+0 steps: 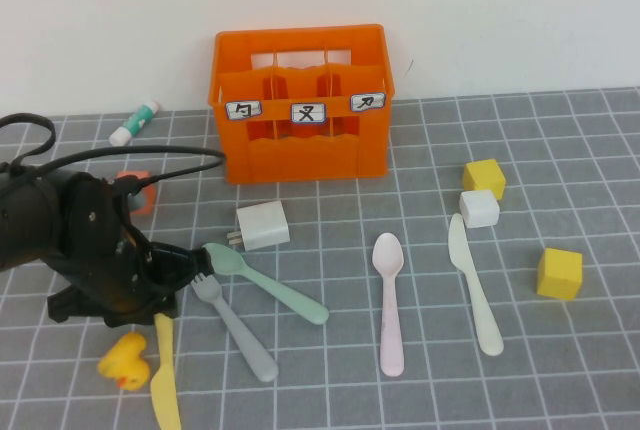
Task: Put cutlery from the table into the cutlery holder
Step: Pick up the knife
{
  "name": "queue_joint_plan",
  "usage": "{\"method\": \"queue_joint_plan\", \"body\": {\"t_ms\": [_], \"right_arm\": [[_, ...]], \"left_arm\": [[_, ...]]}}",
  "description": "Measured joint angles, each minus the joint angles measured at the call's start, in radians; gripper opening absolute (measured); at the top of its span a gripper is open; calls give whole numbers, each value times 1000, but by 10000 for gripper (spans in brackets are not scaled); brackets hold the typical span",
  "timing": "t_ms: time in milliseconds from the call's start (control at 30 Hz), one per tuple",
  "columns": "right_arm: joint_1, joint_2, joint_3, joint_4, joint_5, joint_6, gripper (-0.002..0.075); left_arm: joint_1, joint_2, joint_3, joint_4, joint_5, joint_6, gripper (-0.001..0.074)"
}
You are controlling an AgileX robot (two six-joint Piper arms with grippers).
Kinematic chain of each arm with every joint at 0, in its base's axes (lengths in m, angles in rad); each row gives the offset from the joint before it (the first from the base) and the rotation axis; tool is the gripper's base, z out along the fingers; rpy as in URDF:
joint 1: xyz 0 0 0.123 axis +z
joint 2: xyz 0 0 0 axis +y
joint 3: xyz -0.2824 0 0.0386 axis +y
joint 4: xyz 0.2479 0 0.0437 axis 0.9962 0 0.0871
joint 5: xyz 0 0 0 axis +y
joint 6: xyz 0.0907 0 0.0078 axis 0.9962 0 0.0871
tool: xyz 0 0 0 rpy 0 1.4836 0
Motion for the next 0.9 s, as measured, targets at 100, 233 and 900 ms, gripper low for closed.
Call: {"method": "queue_joint_plan", "body": {"t_ms": [100,233,900], "right_arm": [[0,0,0,2,0,0,-3],[0,0,0,2,0,0,-3],[0,0,0,8,0,0,-3]], "left_arm": [[0,0,0,0,-4,0,142],[0,-15,0,2,-15,4,132],[-5,-189,4,49,29,9,69]]}}
